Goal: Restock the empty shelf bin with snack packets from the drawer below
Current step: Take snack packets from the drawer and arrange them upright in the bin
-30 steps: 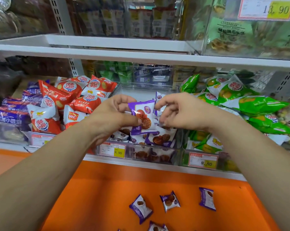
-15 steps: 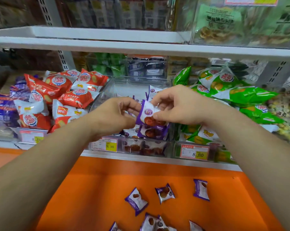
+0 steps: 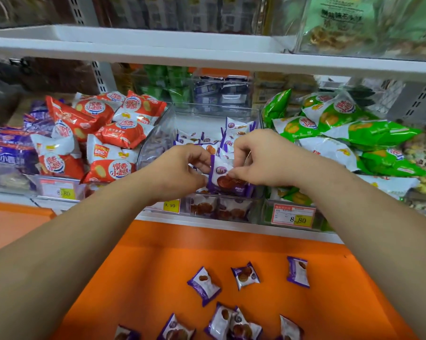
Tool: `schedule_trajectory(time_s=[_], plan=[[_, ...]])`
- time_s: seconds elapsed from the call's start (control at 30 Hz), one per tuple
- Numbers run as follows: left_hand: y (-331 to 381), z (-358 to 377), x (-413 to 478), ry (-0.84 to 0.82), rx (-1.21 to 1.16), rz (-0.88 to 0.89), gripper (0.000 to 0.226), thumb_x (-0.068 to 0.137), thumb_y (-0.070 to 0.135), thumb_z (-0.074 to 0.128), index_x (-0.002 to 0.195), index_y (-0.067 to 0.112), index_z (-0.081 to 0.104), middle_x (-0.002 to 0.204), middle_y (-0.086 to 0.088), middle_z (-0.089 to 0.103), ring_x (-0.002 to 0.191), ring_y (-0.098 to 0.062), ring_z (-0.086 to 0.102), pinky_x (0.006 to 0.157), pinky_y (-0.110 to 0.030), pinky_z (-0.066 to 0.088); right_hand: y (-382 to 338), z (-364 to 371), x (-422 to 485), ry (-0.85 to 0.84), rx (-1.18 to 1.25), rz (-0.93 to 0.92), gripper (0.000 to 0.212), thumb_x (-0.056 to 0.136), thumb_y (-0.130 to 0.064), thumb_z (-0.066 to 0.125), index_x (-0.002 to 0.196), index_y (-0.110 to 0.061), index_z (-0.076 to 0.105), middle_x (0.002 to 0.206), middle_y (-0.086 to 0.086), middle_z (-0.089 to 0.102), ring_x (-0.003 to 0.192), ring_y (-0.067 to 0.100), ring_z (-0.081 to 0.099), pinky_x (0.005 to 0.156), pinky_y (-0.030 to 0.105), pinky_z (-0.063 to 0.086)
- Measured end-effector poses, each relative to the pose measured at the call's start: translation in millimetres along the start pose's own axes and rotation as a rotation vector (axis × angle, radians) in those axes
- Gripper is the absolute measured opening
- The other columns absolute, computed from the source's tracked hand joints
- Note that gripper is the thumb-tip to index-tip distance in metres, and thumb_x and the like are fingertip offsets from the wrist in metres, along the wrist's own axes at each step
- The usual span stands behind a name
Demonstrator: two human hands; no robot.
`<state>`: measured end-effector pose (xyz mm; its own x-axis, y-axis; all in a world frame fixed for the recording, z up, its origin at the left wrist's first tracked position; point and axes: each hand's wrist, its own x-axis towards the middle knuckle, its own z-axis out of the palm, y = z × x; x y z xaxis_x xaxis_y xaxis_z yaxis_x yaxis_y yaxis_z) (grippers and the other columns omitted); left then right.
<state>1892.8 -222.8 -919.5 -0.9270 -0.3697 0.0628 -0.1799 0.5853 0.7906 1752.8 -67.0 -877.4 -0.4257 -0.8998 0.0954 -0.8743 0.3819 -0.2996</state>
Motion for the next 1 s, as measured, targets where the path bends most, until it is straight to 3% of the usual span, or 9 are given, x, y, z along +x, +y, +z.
schedule_trajectory(time_s=[0.13,0.3,0.4,0.5,0.57,0.67,0.77,0.9,1.0], plan=[[-3,3,-1,0.015,-0.039,-0.027,0.021,0.089,0.012,0.074,0.106,0.025,0.072,0.096,-0.002,0.075,0.073,-0.016,0.069,0.08,-0.044,0.063,-4,7,-1,-0.089,-0.14,-0.01,0.019,0.08,-0.026,0.083,0.076,-0.023,0.064,0.074,-0.012,0.06,0.074,0.01,0.058,0.072,0.028,0.051],[-1,11,2,0.007,-0.055,-0.009,0.016,0.087,0.014,0.079,0.102,0.019,0.077,0.082,-0.013,0.073,0.074,-0.017,0.07,0.082,-0.045,0.062,-4,6,-2,-0.064,-0.229,0.01,0.021,0.075,-0.041,0.086,0.086,-0.029,0.072,0.076,-0.016,0.057,0.089,0.016,0.059,0.083,0.033,0.054],[-3,21,6,0.08,-0.006,0.004,0.011,0.088,0.011,0.077,0.098,0.017,0.079,0.069,-0.002,0.071,0.063,-0.017,0.067,0.076,-0.043,0.062,0,1,-2,-0.061,-0.324,-0.022,0.021,0.077,-0.05,0.082,0.092,-0.036,0.078,0.073,-0.018,0.053,0.096,0.014,0.049,0.096,0.034,0.04],[-4,26,10,0.141,0.003,-0.007,0.007,0.086,0.012,0.08,0.09,0.017,0.08,0.076,-0.011,0.075,0.062,-0.02,0.066,0.066,-0.038,0.063,7,1,-2,-0.091,-0.347,0.001,0.019,0.082,-0.047,0.079,0.099,-0.04,0.078,0.075,-0.02,0.048,0.1,0.012,0.034,0.118,0.044,0.024],[-4,26,12,0.185,-0.029,-0.025,0.008,0.082,0.009,0.084,0.085,0.01,0.076,0.07,-0.015,0.069,0.052,-0.01,0.057,0.05,-0.026,0.055,11,1,-3,-0.117,-0.324,0.016,0.017,0.084,-0.037,0.077,0.1,-0.038,0.078,0.078,-0.02,0.05,0.1,0.011,0.033,0.121,0.045,0.023],[-2,22,9,0.227,-0.012,-0.033,0.011,0.083,0.003,0.081,0.086,0.005,0.071,0.068,0.002,0.064,0.05,0.002,0.059,0.05,-0.017,0.049,11,-6,-8,-0.104,-0.277,0.003,0.016,0.083,-0.027,0.074,0.096,-0.035,0.078,0.089,-0.015,0.063,0.101,0.013,0.053,0.102,0.031,0.041],[5,14,-7,0.254,0.117,0.033,0.007,0.09,0.004,0.071,0.09,0.011,0.072,0.074,0.014,0.062,0.062,0.009,0.066,0.056,-0.012,0.05,7,-14,-16,0.019,-0.216,-0.034,0.015,0.088,-0.035,0.07,0.101,-0.032,0.077,0.101,-0.008,0.069,0.101,0.018,0.061,0.09,0.036,0.053],[13,6,-52,0.258,0.242,0.095,0.003,0.09,0.017,0.072,0.087,0.018,0.071,0.072,0.006,0.067,0.061,-0.009,0.062,0.058,-0.02,0.05,-13,-16,-47,0.141,-0.184,-0.093,0.016,0.09,-0.043,0.064,0.088,-0.03,0.073,0.082,-0.012,0.065,0.084,0.016,0.059,0.071,0.033,0.052],[13,16,-84,0.172,0.257,0.117,0.013,0.089,0.016,0.072,0.077,0.014,0.07,0.069,0.001,0.067,0.06,-0.01,0.061,0.055,-0.02,0.047,-36,-7,-77,-0.007,-0.152,-0.114,0.022,0.089,-0.038,0.064,0.077,-0.021,0.071,0.066,-0.008,0.063,0.069,0.016,0.059,0.062,0.031,0.047]])
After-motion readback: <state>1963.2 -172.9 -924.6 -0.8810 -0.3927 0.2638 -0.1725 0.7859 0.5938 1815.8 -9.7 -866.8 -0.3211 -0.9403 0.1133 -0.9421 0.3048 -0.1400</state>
